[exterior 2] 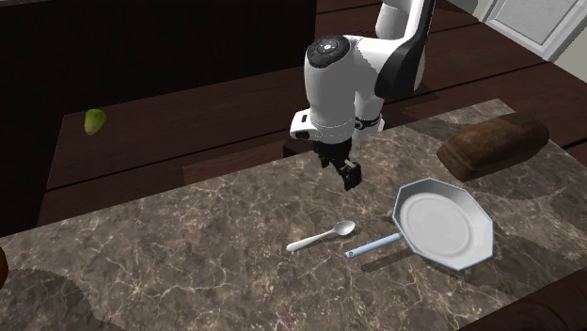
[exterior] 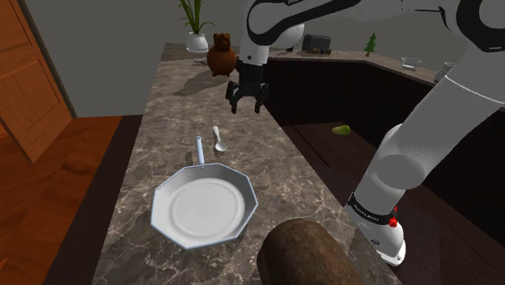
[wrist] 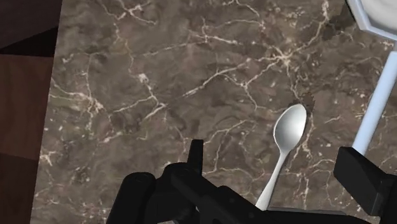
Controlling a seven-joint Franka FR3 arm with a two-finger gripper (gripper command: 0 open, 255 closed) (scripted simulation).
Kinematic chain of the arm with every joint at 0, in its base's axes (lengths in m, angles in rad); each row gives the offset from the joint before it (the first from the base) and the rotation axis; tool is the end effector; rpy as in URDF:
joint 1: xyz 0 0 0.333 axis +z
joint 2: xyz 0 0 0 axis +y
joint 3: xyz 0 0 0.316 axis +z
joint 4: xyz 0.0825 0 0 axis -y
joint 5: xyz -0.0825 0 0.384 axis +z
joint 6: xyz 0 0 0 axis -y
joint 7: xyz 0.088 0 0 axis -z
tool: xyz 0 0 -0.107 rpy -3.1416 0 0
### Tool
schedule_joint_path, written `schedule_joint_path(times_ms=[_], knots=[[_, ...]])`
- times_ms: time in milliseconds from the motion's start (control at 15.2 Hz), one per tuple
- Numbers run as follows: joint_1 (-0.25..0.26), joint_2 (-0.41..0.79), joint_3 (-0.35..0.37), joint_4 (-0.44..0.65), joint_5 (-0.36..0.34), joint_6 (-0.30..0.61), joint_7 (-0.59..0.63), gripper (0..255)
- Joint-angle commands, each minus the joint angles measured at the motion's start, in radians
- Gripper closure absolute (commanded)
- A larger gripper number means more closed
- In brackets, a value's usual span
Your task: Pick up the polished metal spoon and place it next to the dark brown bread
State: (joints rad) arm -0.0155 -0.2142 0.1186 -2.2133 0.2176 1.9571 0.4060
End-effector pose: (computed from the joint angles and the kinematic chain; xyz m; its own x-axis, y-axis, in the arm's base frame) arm 0.4771 0.0657 0.4646 0.9209 -0.3729 -0.1132 -0.3863 -0.9120 -0.1381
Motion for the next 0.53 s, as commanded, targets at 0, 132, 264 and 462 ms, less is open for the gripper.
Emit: schedule_joint_path(times_ms=[0,132,264,462], knots=[[0.0,0.078,0.011,0.038,0.003,0.046,0.043,0],[-0.001,0.151,0.015,0.075,0.004,0.085,0.079,0],[-0.001,0.224,0.016,0.118,0.004,0.121,0.114,0],[0.001,0.336,0.015,0.189,0.002,0.166,0.165,0]])
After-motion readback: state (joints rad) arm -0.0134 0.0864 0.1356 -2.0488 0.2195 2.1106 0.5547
